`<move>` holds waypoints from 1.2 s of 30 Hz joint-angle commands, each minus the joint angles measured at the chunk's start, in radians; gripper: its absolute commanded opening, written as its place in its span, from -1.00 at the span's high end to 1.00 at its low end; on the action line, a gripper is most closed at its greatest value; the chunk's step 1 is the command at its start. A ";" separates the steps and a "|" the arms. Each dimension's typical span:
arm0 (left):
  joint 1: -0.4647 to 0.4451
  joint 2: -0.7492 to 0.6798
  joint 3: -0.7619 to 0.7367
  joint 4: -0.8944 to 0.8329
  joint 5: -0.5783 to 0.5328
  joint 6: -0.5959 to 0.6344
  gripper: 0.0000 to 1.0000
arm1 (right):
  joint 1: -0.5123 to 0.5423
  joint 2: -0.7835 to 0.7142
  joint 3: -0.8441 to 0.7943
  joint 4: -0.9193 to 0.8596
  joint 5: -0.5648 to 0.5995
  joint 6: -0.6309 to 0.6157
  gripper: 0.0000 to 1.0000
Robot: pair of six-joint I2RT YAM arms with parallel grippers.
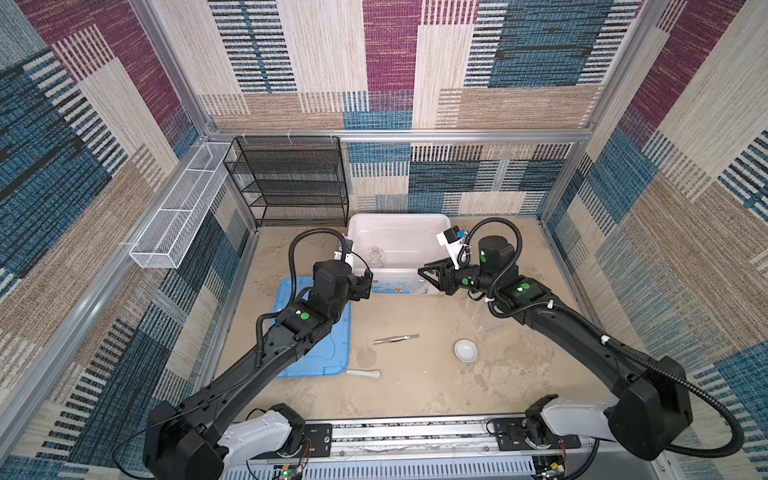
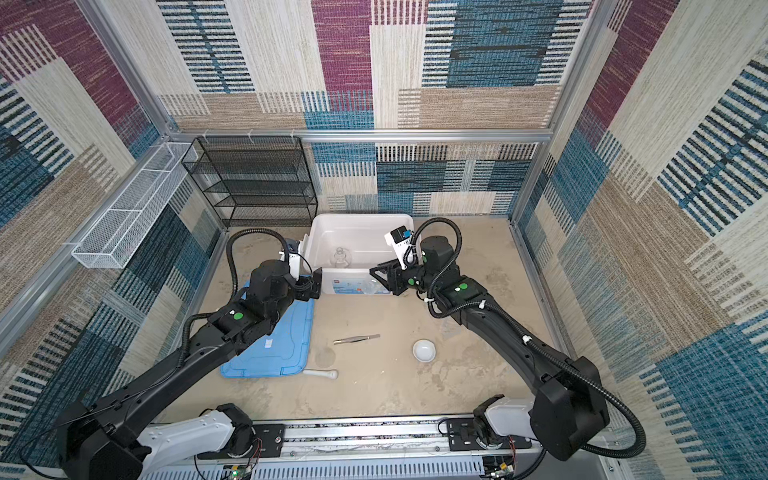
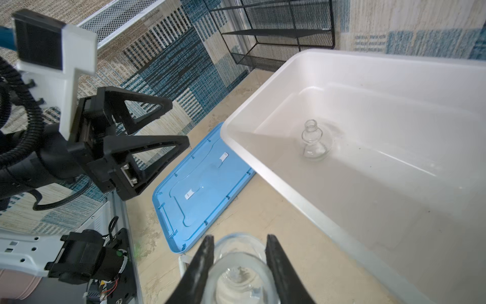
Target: Organize the chemistry lab equipment
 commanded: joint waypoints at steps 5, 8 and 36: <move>0.157 0.110 0.097 -0.104 0.246 -0.134 -0.87 | 0.000 0.114 0.179 0.014 0.041 -0.080 0.53; 0.209 0.153 0.125 -0.113 0.318 -0.159 -0.81 | 0.004 0.199 0.276 0.003 0.059 -0.121 0.53; 0.296 0.330 0.158 0.020 0.722 -0.270 0.32 | 0.128 0.854 0.864 -0.230 0.166 -0.453 0.60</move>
